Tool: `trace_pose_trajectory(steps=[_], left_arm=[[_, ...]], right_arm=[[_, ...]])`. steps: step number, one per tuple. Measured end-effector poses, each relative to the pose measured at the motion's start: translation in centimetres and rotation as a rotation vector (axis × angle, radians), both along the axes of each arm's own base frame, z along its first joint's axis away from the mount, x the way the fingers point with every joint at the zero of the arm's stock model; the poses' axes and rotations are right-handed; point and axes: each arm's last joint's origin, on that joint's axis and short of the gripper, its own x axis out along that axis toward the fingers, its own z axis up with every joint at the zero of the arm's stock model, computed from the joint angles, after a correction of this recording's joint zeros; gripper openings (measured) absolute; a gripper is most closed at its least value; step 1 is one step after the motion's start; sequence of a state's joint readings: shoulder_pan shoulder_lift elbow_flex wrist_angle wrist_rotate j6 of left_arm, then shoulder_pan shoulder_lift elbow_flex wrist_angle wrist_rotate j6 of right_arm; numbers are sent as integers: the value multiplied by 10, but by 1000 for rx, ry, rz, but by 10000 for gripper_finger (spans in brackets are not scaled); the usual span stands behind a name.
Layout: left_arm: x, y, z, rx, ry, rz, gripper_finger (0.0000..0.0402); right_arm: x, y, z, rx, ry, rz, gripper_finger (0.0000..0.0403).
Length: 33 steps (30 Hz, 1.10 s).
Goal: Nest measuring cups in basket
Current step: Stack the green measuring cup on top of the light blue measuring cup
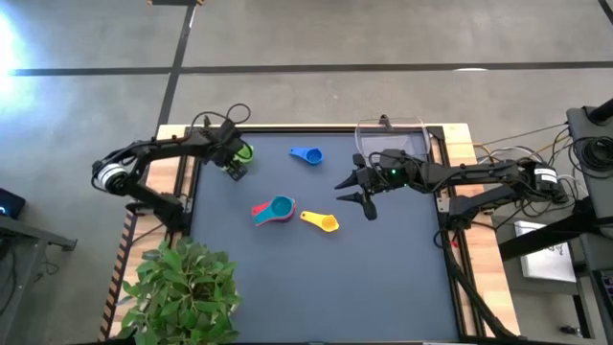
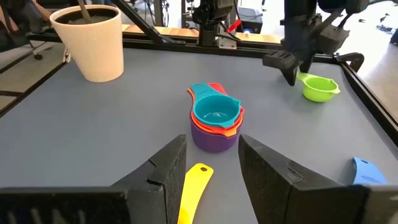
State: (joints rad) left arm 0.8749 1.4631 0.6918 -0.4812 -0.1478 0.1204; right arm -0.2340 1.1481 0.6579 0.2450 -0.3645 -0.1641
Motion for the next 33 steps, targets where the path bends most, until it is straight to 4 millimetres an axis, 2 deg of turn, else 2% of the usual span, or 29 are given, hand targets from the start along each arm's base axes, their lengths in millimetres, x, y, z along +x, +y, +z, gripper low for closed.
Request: trace_pose_trajectory(steps=[7, 14, 24, 33], left_arm=[[3, 2, -11, -45, 13, 3, 204], [3, 1, -9, -45, -11, 4, 126], [3, -2, 4, 2, -53, 18, 126], [15, -31, 27, -17, -148, -58, 126]], right_arm=[[0, 0, 0, 9, 2, -3, 137], [0, 0, 0, 9, 1, -4, 137], [0, 0, 0, 9, 1, -4, 137], [0, 0, 0, 13, 2, -5, 137]])
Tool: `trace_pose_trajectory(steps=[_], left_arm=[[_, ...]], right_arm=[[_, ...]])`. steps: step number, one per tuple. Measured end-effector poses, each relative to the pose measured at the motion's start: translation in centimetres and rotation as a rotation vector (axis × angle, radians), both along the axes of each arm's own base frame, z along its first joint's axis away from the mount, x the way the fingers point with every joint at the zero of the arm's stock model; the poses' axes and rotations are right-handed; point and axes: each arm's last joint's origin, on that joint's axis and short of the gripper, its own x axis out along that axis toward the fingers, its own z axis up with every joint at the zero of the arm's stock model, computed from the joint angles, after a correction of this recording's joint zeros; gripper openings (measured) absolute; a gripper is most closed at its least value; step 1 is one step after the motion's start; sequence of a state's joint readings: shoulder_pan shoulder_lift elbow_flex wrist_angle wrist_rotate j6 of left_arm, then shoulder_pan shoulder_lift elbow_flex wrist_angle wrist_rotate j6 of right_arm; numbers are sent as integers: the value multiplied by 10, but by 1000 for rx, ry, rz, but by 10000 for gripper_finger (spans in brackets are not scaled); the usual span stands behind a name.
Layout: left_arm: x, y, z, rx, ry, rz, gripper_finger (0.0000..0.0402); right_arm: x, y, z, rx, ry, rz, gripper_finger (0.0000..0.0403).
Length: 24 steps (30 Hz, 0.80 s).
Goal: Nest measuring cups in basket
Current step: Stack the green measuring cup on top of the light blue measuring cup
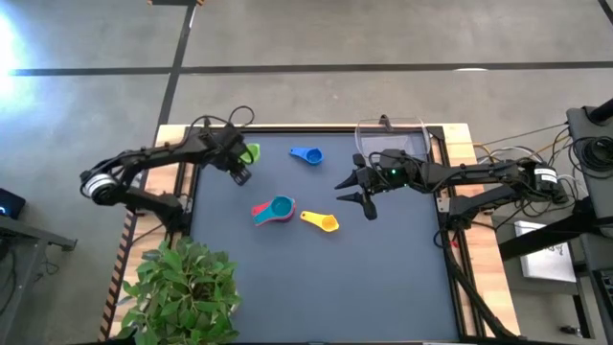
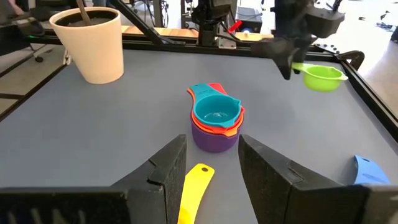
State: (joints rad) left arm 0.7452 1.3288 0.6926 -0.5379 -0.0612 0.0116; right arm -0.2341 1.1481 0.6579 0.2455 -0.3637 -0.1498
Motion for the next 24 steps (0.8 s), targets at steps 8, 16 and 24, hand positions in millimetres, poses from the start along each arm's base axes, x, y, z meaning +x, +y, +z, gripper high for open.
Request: trace_pose_trajectory(steps=[8, 16, 24], left_arm=[[13, -41, 21, -46, -104, -70, 127], [24, -74, 32, -92, -196, -130, 127], [38, -103, 33, -178, -261, -217, 128]], right_arm=[[0, 0, 0, 9, 1, -3, 137], [0, 0, 1, 9, -6, -4, 137], [0, 0, 2, 7, -15, -3, 137]])
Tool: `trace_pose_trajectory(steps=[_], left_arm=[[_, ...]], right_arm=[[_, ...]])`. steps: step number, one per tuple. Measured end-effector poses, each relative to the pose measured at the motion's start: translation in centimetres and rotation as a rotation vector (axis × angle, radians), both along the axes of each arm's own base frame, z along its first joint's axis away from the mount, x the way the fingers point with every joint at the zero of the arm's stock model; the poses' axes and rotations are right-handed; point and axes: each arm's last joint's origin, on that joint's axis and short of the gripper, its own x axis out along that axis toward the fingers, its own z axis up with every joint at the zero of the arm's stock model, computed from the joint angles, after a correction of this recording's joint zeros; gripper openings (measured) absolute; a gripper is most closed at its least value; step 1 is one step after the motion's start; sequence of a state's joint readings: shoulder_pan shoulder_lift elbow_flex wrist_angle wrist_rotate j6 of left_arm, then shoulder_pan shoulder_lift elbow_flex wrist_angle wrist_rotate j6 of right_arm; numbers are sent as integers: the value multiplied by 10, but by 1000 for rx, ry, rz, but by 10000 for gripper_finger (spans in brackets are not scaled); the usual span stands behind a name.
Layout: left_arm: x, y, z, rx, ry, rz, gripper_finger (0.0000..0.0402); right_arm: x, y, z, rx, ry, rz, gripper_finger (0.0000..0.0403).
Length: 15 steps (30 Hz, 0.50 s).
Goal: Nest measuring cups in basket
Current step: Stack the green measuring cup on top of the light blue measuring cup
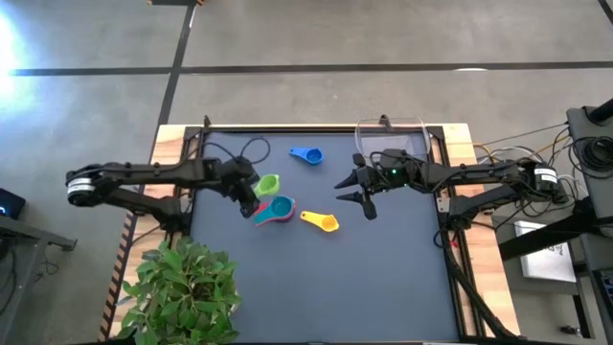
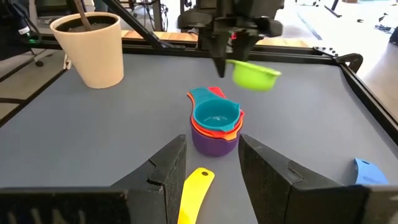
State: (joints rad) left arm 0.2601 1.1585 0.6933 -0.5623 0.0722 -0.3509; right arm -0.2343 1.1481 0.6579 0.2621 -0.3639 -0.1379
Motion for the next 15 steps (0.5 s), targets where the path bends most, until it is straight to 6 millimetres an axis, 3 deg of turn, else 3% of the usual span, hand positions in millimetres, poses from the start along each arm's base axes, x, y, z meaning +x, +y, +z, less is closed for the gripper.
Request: trace_pose_trajectory(steps=[15], left_arm=[[15, -28, -3, -49, -44, -48, 128]], right_arm=[[0, -1, 1, -10, -6, -26, 137]])
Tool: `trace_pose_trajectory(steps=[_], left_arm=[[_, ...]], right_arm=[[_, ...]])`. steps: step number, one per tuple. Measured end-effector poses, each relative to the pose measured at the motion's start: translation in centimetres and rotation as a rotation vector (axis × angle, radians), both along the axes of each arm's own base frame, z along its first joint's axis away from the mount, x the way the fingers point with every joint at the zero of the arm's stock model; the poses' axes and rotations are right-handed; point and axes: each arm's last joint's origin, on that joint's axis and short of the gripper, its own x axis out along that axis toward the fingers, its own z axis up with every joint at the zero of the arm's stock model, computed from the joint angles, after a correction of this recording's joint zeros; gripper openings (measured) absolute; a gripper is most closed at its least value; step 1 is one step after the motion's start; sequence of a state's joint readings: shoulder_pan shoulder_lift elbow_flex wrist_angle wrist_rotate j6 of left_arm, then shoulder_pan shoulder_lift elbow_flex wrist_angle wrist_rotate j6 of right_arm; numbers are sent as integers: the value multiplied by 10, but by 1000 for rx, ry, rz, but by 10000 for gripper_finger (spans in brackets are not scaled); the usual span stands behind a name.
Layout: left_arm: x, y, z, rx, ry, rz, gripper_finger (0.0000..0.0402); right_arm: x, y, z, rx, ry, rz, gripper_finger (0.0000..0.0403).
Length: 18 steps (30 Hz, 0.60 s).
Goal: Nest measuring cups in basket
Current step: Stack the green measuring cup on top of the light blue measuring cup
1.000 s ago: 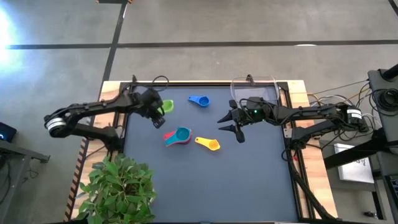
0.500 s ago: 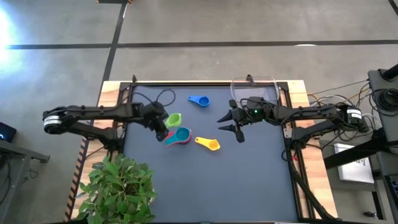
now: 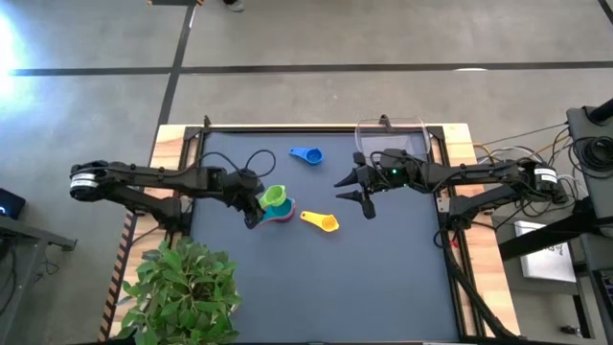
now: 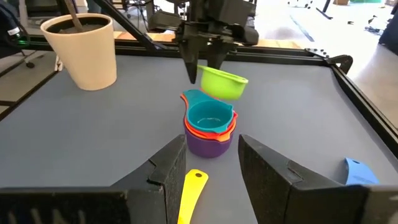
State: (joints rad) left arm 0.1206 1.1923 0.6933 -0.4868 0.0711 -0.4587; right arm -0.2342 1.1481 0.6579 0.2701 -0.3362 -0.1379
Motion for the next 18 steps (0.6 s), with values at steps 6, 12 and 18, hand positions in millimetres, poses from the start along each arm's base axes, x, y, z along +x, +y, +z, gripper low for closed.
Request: trace_pose_trajectory(steps=[6, 12, 18], left_arm=[[2, -5, 1, 4, -12, -27, 128], [4, -10, 2, 8, -36, -52, 128], [4, -12, 2, 43, -43, -99, 128]], right_arm=[[0, 0, 0, -1, 0, -3, 137], [0, 0, 0, -1, 0, -3, 137], [0, 0, -1, -1, 1, -3, 137]])
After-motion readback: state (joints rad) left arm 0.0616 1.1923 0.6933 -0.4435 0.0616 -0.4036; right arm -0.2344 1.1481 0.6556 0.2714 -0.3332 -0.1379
